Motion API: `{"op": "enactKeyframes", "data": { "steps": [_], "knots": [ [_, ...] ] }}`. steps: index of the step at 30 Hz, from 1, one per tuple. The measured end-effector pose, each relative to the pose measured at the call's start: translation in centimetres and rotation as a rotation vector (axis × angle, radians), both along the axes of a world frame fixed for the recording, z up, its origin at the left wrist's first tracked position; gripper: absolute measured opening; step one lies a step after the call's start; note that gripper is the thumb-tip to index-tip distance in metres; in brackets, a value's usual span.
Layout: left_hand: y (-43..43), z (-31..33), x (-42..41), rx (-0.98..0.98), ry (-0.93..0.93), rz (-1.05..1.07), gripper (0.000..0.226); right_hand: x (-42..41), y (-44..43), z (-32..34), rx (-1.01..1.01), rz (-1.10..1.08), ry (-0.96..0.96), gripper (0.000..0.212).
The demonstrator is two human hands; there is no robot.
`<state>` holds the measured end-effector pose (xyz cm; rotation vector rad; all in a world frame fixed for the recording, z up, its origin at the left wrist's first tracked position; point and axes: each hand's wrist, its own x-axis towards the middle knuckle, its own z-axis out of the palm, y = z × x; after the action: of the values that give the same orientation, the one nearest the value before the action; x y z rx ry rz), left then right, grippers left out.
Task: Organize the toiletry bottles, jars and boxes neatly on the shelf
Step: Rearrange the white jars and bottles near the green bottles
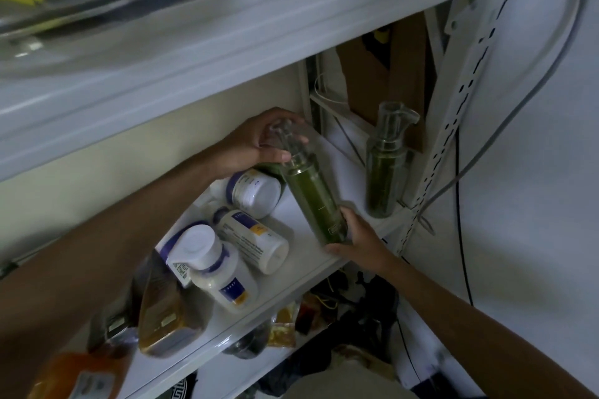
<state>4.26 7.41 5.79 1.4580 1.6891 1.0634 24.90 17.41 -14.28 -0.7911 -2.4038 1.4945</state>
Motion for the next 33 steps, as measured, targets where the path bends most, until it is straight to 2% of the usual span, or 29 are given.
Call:
{"op": "enactKeyframes", "data": {
  "steps": [5, 8, 11, 14, 17, 20, 23, 26, 28, 31, 33],
  "knots": [
    [-0.6, 0.3, 1.5, -0.034, -0.007, -0.111, 0.055, -0.4, -0.5, -0.6, 0.136, -0.118, 0.012, 0.084],
    [0.3, 0.1, 4.0, -0.037, 0.141, -0.109, 0.047, -0.6, -0.7, -0.7, 0.16, -0.171, 0.023, 0.083],
    [1.6, -0.2, 5.3, 0.078, 0.248, -0.026, 0.042, -0.4, -0.8, -0.8, 0.143, -0.188, 0.041, 0.084],
    [2.3, 0.1, 4.8, 0.088, 0.148, 0.013, 0.045, -0.4, -0.7, -0.5, 0.103, -0.192, 0.091, 0.079],
    [2.4, 0.2, 4.5, 0.079, 0.111, -0.058, 0.051, -0.1, -0.3, -0.6, 0.032, -0.178, 0.173, 0.08],
    [2.2, -0.1, 4.4, 0.091, 0.035, -0.099, 0.055, 0.2, 0.0, -1.0, 0.03, -0.197, 0.238, 0.057],
    [1.9, -0.6, 4.0, 0.096, 0.013, -0.004, 0.061, 0.2, -0.1, -1.0, 0.054, -0.213, 0.262, 0.044],
    [1.7, -1.5, 4.2, -0.007, 0.085, 0.09, 0.071, 0.2, 0.0, -1.1, 0.062, -0.201, 0.25, 0.042],
    [1.4, -2.1, 4.2, -0.149, 0.071, 0.117, 0.063, 0.2, 0.1, -1.1, 0.062, -0.201, 0.244, 0.041],
    [0.9, -3.0, 3.9, -0.389, -0.017, 0.013, 0.046, 0.2, 0.0, -1.2, 0.073, -0.204, 0.25, 0.04],
    [0.9, -4.0, 4.0, -0.427, -0.012, -0.015, 0.057, 0.2, -0.1, -1.3, 0.088, -0.211, 0.247, 0.041]
  ]
}}
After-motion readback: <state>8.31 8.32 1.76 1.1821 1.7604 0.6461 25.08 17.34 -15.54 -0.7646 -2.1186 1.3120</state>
